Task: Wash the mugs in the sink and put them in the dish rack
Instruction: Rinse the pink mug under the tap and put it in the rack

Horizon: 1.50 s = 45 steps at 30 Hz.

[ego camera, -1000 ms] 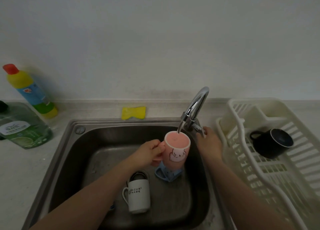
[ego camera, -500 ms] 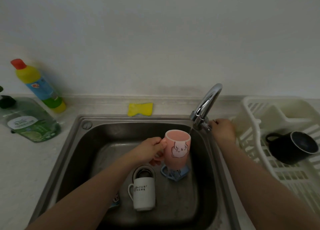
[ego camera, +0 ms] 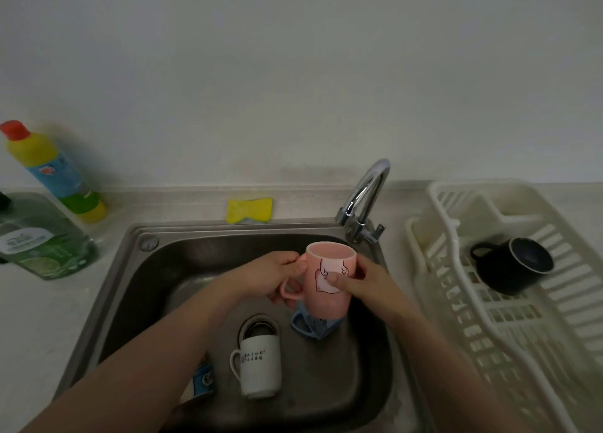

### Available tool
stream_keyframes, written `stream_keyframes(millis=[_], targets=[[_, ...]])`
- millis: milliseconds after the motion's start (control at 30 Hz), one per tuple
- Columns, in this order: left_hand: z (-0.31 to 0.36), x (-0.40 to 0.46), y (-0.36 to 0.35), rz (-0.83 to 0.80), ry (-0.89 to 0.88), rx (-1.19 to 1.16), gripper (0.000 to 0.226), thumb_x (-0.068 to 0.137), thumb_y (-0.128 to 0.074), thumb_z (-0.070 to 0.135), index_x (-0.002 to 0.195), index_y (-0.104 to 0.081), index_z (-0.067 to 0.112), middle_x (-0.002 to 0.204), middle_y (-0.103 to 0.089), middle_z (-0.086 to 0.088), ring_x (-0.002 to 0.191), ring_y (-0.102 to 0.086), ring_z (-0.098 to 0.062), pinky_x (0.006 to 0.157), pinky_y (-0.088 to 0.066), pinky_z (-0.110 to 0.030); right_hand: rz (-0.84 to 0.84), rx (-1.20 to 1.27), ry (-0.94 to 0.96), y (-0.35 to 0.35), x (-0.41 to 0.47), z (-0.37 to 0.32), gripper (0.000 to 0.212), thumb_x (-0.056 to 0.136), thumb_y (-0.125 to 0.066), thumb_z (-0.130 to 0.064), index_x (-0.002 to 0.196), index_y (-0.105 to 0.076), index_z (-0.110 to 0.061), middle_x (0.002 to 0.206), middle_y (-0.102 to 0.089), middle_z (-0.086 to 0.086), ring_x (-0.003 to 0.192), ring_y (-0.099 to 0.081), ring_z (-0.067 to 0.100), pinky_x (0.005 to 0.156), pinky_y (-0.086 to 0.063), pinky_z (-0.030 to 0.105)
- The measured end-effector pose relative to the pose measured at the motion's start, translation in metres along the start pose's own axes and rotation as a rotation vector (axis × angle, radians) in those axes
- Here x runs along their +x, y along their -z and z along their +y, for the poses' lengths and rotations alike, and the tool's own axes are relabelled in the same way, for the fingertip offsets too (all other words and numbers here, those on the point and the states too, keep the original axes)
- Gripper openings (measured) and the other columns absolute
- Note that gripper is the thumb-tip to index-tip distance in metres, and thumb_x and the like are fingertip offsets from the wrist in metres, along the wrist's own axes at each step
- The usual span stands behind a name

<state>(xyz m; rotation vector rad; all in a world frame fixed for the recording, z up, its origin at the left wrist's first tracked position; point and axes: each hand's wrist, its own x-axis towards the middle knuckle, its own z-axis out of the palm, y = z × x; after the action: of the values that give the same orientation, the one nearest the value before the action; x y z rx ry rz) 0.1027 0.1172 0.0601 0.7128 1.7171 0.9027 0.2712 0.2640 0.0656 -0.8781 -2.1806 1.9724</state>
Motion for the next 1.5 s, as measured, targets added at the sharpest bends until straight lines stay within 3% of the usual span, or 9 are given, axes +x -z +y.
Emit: stream_keyframes(millis=[133, 433, 733, 1000, 1133, 1200, 1300, 1400, 1500], targets=[[-0.003, -0.009, -0.003, -0.044, 0.088, -0.071, 0.032, 0.105, -0.038, 0.035, 0.114, -0.052, 0.008, 0.08, -0.071, -0.01, 0.064, -0.069, -0.023, 0.051, -0.051, -0.026, 0.055, 0.019, -0.069, -0.01, -0.01, 0.009, 0.038, 0.075, -0.08, -0.037, 0.11, -0.065, -0.03, 0.103, -0.073, -0.008, 0.094, -0.07, 0.008, 0.086, -0.057, 0.035], [-0.01, -0.02, -0.008, -0.057, 0.1, -0.021, 0.029, 0.104, -0.039, 0.037, 0.106, -0.055, 0.013, 0.077, -0.071, -0.011, 0.068, -0.069, -0.027, 0.055, -0.054, -0.031, 0.096, 0.003, -0.114, -0.023, -0.031, 0.013, 0.037, 0.076, -0.078, -0.042, 0.11, -0.068, -0.029, 0.103, -0.073, -0.01, 0.095, -0.07, 0.009, 0.089, -0.056, 0.038], [0.082, -0.018, -0.048, -0.156, -0.255, 0.055, 0.031, 0.104, -0.042, 0.032, 0.107, -0.05, 0.002, 0.084, -0.056, -0.016, 0.064, -0.06, -0.019, 0.047, -0.045, -0.019, 0.356, -0.155, 0.131, 0.047, -0.105, -0.041, 0.052, 0.07, -0.085, -0.024, 0.115, -0.062, -0.034, 0.099, -0.072, -0.009, 0.088, -0.067, 0.006, 0.073, -0.056, 0.025], [0.207, 0.031, -0.154, -0.289, -0.459, 0.355, 0.014, 0.1, -0.05, 0.033, 0.092, -0.056, 0.025, 0.11, -0.067, -0.007, 0.101, -0.067, -0.023, 0.083, -0.054, -0.039, 0.661, -0.327, 0.132, 0.177, -0.187, -0.053, 0.069, 0.064, -0.089, -0.024, 0.124, -0.058, -0.04, 0.099, -0.07, -0.011, 0.083, -0.069, 0.012, 0.075, -0.057, 0.034], [0.233, 0.07, -0.208, -0.289, -0.447, 0.574, 0.014, 0.099, -0.054, 0.023, 0.098, -0.06, 0.01, 0.082, -0.062, -0.001, 0.069, -0.059, -0.013, 0.059, -0.049, -0.021, 0.72, -0.374, 0.033, 0.225, -0.193, -0.02, 0.076, 0.059, -0.09, -0.028, 0.126, -0.057, -0.038, 0.106, -0.068, -0.014, 0.086, -0.066, 0.006, 0.074, -0.054, 0.028], [0.234, 0.088, -0.23, -0.295, -0.39, 0.627, 0.016, 0.098, -0.055, 0.023, 0.094, -0.06, 0.008, 0.08, -0.06, -0.003, 0.068, -0.059, -0.018, 0.06, -0.049, -0.028, 0.721, -0.36, -0.018, 0.24, -0.187, 0.0, 0.071, 0.059, -0.09, -0.028, 0.121, -0.058, -0.034, 0.105, -0.066, -0.014, 0.09, -0.062, 0.002, 0.07, -0.048, 0.021], [0.228, 0.11, -0.254, -0.308, -0.27, 0.573, 0.014, 0.1, -0.052, 0.013, 0.088, -0.059, 0.009, 0.075, -0.06, -0.001, 0.059, -0.065, -0.009, 0.061, -0.055, -0.016, 0.699, -0.302, -0.091, 0.254, -0.173, 0.028, 0.066, 0.055, -0.089, -0.028, 0.114, -0.059, -0.03, 0.101, -0.066, -0.011, 0.091, -0.061, 0.004, 0.071, -0.048, 0.023], [0.22, 0.131, -0.266, -0.309, -0.262, 0.727, 0.021, 0.1, -0.051, 0.014, 0.101, -0.064, -0.002, 0.079, -0.063, -0.012, 0.072, -0.063, -0.026, 0.059, -0.049, -0.022, 0.69, -0.289, -0.141, 0.265, -0.157, 0.052, 0.076, 0.045, -0.086, -0.035, 0.116, -0.062, -0.023, 0.102, -0.068, -0.006, 0.095, -0.064, 0.014, 0.075, -0.052, 0.031], [0.209, 0.151, -0.278, -0.284, -0.246, 0.73, 0.024, 0.099, -0.053, 0.01, 0.109, -0.064, -0.009, 0.077, -0.063, -0.001, 0.069, -0.06, -0.011, 0.056, -0.048, -0.013, 0.683, -0.291, -0.179, 0.271, -0.148, 0.062, 0.075, 0.049, -0.088, -0.027, 0.118, -0.062, -0.02, 0.105, -0.068, -0.002, 0.095, -0.063, 0.015, 0.077, -0.052, 0.033]])
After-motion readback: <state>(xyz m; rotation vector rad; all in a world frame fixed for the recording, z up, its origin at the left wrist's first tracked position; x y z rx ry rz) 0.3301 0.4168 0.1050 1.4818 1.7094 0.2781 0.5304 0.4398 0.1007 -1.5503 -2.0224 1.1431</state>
